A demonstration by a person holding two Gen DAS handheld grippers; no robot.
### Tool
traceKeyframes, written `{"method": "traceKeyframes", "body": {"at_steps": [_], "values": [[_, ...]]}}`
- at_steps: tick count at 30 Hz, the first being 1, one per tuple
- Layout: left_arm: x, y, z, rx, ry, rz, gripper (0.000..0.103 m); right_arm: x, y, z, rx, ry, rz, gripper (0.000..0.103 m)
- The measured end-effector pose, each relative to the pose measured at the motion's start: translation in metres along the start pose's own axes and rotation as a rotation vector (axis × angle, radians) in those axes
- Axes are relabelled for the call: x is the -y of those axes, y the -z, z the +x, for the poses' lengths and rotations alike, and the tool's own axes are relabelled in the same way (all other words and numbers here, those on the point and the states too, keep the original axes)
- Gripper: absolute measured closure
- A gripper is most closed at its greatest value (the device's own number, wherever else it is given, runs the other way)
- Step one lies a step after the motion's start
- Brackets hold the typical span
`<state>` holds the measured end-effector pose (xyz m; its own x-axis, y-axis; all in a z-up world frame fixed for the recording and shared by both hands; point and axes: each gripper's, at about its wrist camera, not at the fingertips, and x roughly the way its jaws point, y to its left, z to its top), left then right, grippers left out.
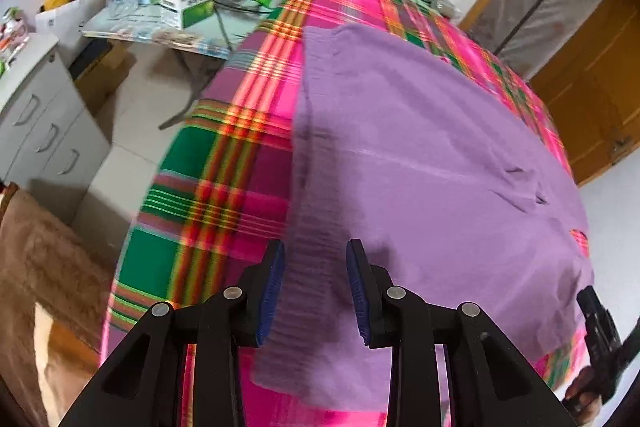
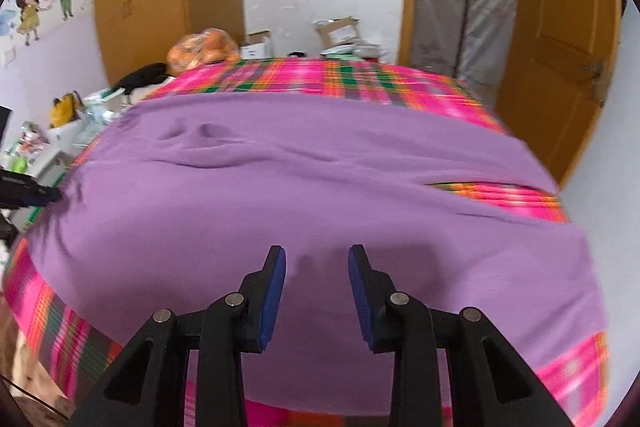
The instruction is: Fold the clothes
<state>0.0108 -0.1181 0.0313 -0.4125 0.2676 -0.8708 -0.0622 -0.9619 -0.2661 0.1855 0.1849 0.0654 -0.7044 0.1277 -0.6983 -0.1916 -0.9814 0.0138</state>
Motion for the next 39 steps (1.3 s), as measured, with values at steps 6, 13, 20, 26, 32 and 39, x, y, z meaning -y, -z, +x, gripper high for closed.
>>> {"method": "traceKeyframes", "body": {"at_steps": [6,13,20,26,32,39], "values": [[-0.009,-0.003,0.006,0.004,0.006,-0.01,0.07,-0.045,0.004,0.025,-0.064,-0.058,-0.069,0.07],[-0.008,-0.029,0.008,0.031,0.006,-0.016,0.07,-0.08,-0.02,0.048,-0.07,-0.113,-0.09,0.07],[0.001,-0.047,0.021,0.019,0.024,0.034,0.07,-0.125,-0.023,0.057,-0.105,-0.127,-0.179,0.066],[0.005,-0.062,0.033,0.001,0.011,0.053,0.07,-0.138,-0.041,0.06,-0.119,-0.229,-0.216,0.066],[0.013,-0.094,0.031,0.057,-0.03,0.099,0.07,-0.125,-0.094,0.073,-0.072,-0.293,-0.17,0.066],[0.036,-0.137,0.039,0.131,-0.084,0.198,0.07,-0.109,-0.151,0.108,-0.029,-0.271,-0.213,0.066]]}}
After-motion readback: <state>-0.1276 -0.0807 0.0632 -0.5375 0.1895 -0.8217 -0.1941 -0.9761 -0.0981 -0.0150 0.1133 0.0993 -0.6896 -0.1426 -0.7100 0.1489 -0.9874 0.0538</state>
